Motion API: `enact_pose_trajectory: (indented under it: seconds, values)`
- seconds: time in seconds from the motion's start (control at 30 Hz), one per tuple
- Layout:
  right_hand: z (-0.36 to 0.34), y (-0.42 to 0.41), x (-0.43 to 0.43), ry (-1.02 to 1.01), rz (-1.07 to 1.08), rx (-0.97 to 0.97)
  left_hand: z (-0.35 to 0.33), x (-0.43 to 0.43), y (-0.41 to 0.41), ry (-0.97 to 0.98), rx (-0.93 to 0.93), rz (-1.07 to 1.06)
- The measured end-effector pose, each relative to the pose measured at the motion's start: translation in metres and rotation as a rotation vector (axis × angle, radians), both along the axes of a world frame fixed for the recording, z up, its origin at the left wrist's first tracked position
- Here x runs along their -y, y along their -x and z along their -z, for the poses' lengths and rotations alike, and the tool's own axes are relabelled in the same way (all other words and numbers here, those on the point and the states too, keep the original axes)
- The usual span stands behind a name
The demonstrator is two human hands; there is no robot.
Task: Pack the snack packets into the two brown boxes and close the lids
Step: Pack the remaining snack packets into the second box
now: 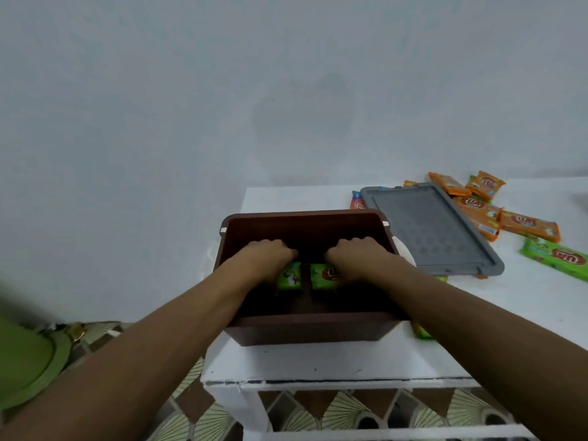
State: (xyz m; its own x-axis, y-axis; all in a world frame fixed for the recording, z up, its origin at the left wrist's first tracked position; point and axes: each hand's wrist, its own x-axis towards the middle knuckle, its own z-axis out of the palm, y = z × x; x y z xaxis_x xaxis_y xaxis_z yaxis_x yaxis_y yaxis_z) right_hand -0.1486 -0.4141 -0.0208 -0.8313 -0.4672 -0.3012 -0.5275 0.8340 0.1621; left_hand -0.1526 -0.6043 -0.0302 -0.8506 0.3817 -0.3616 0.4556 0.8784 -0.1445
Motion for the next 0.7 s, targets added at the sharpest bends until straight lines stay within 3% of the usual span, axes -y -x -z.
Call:
enact_pose_trajectory:
  seconds: [0.13, 0.27, 0.53, 0.7]
  values:
    - [0.003, 0.001, -0.004, 0.031, -0.051, -0.123, 0.001, -0.002, -0.002, 0.002, -0.071, 0.023]
    - [0.007, -0.001, 0.0, 0.075, -0.144, -0.045, 0.004, -0.001, -0.001, -0.028, -0.051, 0.019]
    - [-0.001, -0.001, -0.001, 0.041, -0.053, 0.02, -0.004, -0.002, -0.004, 0.048, -0.049, -0.018]
    - [-0.033, 0.001, -0.031, 0.058, -0.143, 0.015, -0.028, -0.008, -0.004, 0.017, 0.032, -0.018]
